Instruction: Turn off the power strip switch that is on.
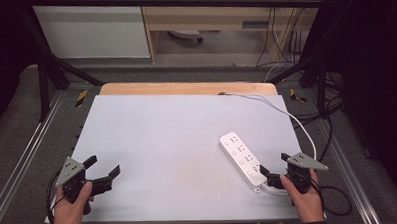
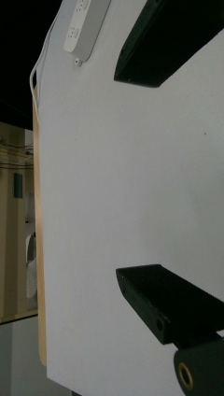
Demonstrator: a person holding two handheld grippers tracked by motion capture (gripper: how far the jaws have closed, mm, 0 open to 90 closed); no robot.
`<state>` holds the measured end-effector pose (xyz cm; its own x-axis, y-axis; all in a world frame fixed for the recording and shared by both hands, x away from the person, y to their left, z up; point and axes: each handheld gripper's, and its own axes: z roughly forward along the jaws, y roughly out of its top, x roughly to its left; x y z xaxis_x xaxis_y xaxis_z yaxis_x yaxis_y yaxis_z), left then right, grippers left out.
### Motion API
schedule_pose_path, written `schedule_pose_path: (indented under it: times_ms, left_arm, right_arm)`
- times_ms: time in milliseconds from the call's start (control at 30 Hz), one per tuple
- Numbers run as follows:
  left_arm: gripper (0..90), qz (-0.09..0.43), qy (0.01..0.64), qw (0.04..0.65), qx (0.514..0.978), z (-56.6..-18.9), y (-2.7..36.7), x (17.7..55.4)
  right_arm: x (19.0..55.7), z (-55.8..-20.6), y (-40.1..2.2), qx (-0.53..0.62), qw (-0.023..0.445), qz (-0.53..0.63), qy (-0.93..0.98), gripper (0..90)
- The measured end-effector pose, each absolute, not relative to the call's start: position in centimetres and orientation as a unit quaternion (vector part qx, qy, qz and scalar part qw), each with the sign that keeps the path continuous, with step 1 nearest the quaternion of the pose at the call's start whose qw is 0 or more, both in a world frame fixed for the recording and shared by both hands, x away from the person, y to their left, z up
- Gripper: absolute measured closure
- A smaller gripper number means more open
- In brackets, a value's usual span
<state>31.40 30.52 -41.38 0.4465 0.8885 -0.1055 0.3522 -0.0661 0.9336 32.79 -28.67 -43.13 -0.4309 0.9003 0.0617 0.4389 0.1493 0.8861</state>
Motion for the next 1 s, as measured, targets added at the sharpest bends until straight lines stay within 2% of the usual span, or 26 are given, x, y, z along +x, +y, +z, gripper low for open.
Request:
schedule_pose_path:
  times_ms: [533, 1000]
  left_arm:
    - [5.9, 0.253, 0.462, 0.499, 0.688, -41.6, 30.3, 31.5]
    - [6.0, 0.253, 0.468, 0.492, 0.689, -41.8, 30.4, 31.6]
  right_arm:
    - [32.9, -42.5, -28.7, 0.488, 0.25, 0.445, 0.708, 2.9]
    - [33.3, -40.4, -27.9, 0.481, 0.266, 0.466, 0.693, 3.8]
